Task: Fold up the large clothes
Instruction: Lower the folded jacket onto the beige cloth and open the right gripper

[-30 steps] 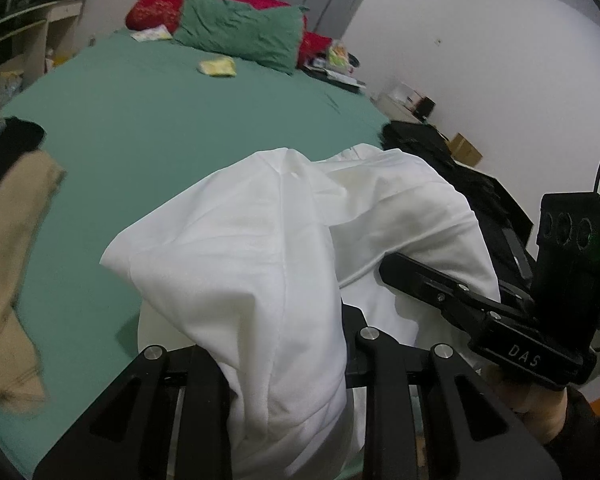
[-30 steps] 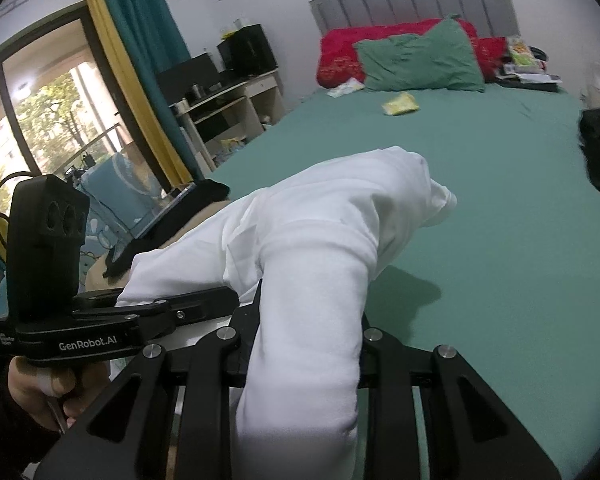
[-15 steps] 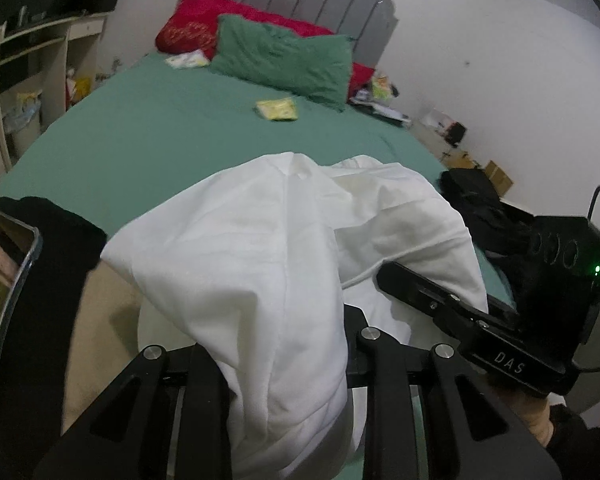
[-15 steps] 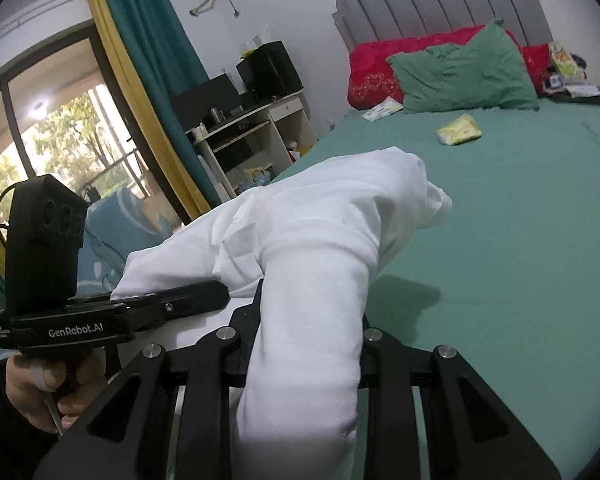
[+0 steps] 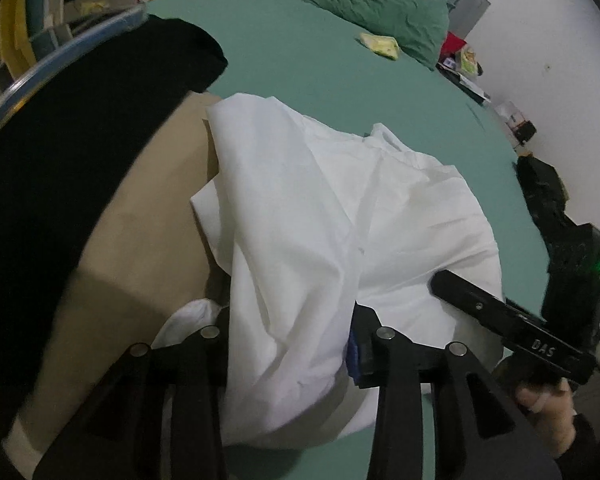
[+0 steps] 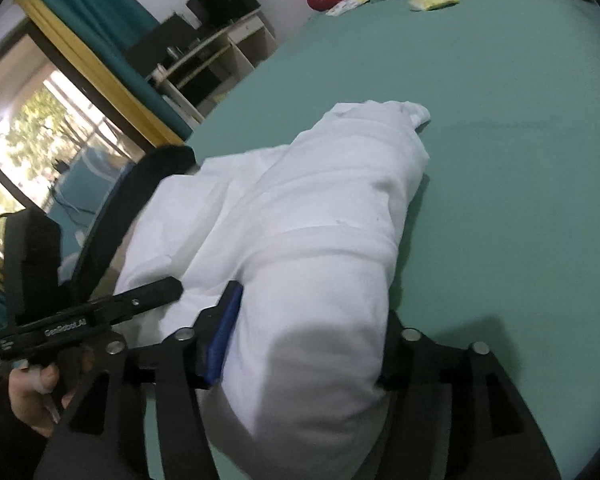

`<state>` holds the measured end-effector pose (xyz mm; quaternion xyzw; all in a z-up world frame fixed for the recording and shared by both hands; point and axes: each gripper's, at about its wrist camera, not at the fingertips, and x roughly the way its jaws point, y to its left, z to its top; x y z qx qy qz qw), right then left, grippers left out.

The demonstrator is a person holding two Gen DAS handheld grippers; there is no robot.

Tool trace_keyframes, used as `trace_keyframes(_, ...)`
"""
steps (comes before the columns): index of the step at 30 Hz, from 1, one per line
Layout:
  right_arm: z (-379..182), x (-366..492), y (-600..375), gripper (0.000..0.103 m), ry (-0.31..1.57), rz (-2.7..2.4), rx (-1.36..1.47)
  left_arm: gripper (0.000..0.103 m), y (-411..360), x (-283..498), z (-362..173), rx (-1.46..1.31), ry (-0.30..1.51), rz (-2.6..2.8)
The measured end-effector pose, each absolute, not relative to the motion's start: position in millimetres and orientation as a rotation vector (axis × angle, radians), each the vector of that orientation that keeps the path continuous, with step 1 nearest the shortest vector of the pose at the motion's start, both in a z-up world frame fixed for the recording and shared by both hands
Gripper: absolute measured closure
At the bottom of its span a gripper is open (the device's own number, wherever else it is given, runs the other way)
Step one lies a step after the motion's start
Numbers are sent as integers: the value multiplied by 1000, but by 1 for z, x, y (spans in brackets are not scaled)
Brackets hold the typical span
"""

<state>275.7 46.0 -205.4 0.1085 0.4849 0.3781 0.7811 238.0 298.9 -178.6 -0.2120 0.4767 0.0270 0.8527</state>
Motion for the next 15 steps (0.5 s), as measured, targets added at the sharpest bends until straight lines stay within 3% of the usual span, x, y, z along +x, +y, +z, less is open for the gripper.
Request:
trace_keyframes(4,-194,266,35,16,1091,766,182,64,300,221,-164,-444,981,101)
trace_keyframes(7,-190,261,17,13,1105,741,165,59,302,205,-155,-466,948,133)
trace_keyframes(15,-166,216,-39,12,1116,687,110,59,271,145,-138,-396,945,178)
